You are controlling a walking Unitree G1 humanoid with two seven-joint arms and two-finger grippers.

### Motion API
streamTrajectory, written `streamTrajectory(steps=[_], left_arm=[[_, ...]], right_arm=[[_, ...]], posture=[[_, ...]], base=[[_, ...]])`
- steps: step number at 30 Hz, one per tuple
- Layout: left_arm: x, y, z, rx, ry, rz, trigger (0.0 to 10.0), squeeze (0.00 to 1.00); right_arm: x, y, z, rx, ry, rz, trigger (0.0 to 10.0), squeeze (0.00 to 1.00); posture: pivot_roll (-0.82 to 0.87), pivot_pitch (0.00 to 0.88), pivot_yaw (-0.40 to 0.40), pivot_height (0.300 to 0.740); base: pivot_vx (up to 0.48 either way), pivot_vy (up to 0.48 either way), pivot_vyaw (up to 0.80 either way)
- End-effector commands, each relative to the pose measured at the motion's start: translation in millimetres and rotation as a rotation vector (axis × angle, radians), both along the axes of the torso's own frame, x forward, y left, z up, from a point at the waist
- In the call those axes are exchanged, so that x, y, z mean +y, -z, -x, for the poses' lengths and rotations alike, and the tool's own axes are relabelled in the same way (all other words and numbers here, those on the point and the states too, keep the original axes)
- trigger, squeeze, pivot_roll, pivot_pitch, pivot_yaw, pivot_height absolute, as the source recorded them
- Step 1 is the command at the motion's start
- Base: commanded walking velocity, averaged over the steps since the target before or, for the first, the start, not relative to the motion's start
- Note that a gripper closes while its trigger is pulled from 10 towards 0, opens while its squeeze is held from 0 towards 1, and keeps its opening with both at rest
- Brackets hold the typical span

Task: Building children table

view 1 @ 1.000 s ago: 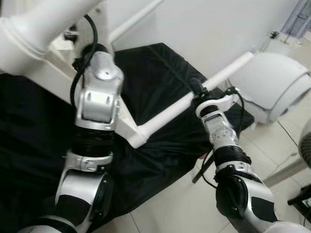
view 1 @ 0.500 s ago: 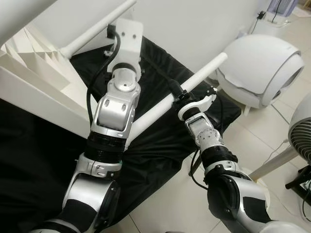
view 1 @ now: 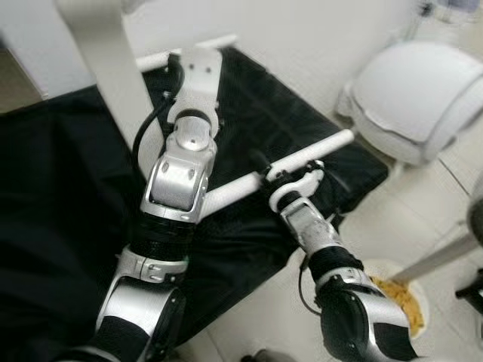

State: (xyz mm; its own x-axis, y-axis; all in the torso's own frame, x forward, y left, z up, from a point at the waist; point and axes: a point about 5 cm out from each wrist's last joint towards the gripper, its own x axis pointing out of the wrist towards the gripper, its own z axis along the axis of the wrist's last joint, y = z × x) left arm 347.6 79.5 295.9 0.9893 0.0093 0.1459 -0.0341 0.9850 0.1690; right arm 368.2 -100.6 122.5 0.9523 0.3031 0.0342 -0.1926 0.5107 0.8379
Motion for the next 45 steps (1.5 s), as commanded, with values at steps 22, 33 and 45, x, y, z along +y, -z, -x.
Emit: streamTrajectory(steps=[22, 33, 45], left_arm=[[-9.6, 23.6, 10.4, 0.077, 0.196, -0.031, 10.0, 0.0], [-30.9, 81.0, 52.8, 0.263, 0.662, -0.078, 10.0, 0.0], [-37.1, 122.6, 66.2, 0.386, 0.729, -0.308, 10.0, 0.0]], right_arm=[[6.6, 40.5, 29.0, 0.19, -0.041, -0.039, 10.0, 0.0], [-0.6, 37.6, 29.0, 0.189, -0.034, -0.012, 10.0, 0.0], [-2.3, 35.4, 28.7, 0.188, -0.045, 0.007, 10.0, 0.0]], posture=[[0.01, 0.123, -0.006, 0.74], [0.01, 0.118, -0.019, 0.74], [0.02, 0.119, -0.032, 0.74]], base=[[0.0, 0.0, 0.0], [0.0, 0.0, 0.0], [0.0, 0.0, 0.0]])
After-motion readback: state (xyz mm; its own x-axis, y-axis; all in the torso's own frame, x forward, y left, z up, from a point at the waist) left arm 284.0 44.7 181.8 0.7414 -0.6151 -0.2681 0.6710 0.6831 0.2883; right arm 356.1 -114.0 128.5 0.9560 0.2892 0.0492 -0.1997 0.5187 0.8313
